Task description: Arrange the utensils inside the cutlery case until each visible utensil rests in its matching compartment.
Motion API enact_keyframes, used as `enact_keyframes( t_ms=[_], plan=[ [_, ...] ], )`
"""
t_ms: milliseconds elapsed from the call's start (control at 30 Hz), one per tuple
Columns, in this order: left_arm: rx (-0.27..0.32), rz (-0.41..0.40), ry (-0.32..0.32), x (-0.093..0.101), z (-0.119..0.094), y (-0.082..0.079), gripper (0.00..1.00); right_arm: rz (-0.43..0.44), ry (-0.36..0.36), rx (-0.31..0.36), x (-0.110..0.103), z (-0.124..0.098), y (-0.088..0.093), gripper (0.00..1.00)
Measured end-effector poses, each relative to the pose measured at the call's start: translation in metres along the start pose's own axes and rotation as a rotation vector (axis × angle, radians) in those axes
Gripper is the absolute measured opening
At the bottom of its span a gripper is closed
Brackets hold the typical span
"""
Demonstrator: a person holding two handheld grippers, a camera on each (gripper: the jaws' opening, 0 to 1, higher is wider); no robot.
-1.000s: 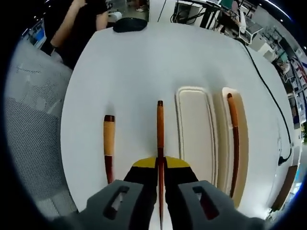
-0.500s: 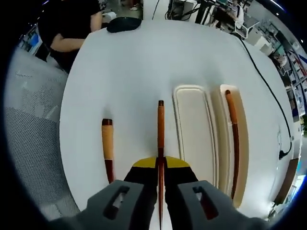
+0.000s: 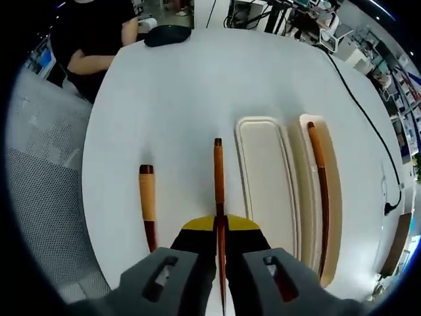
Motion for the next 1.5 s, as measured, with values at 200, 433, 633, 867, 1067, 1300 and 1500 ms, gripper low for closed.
enact_keyframes(
  t_ms=[200, 433, 633, 867, 1067, 1300, 1500],
  plan=[
    [-0.004, 0.013, -0.001, -0.001, 0.0, -0.001, 0.77, 0.099, -0.016, 0.051, 0.004, 0.001, 0.003, 0.0],
    [-0.045, 0.027, 0.013, 0.003, 0.003, 0.007, 0.77, -0.113, 0.089, 0.051, 0.004, -0.017, 0.002, 0.0],
    [-0.03, 0.053, 0.02, 0.005, 0.007, -0.001, 0.75, -0.106, 0.135, 0.189, 0.002, -0.048, -0.016, 0.0],
    [-0.035, 0.054, 0.045, 0.011, 0.009, 0.001, 0.79, -0.144, 0.149, 0.146, -0.008, -0.056, -0.002, 0.0],
    [-0.017, 0.063, 0.028, 0.007, 0.006, -0.002, 0.8, -0.138, 0.163, 0.123, -0.014, -0.059, 0.002, 0.0],
    [0.008, 0.125, 0.021, 0.004, 0.001, -0.007, 0.78, -0.191, 0.239, 0.059, -0.025, -0.081, 0.006, 0.0],
    [-0.006, 0.096, 0.005, -0.002, 0.0, -0.002, 0.74, -0.184, 0.289, 0.073, -0.019, -0.091, 0.013, 0.0]
  ],
)
Point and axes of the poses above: the point that each gripper's makers call its tool centre point, and the gripper's own axes: z roughly forward along the fingers, x roughly to its right, y roughly out of its underside, the point moved 1 cm from there along -z, roughly backward along the fingers, and after that the axes turned 13 degrees about -z, right-handed, at the moved point
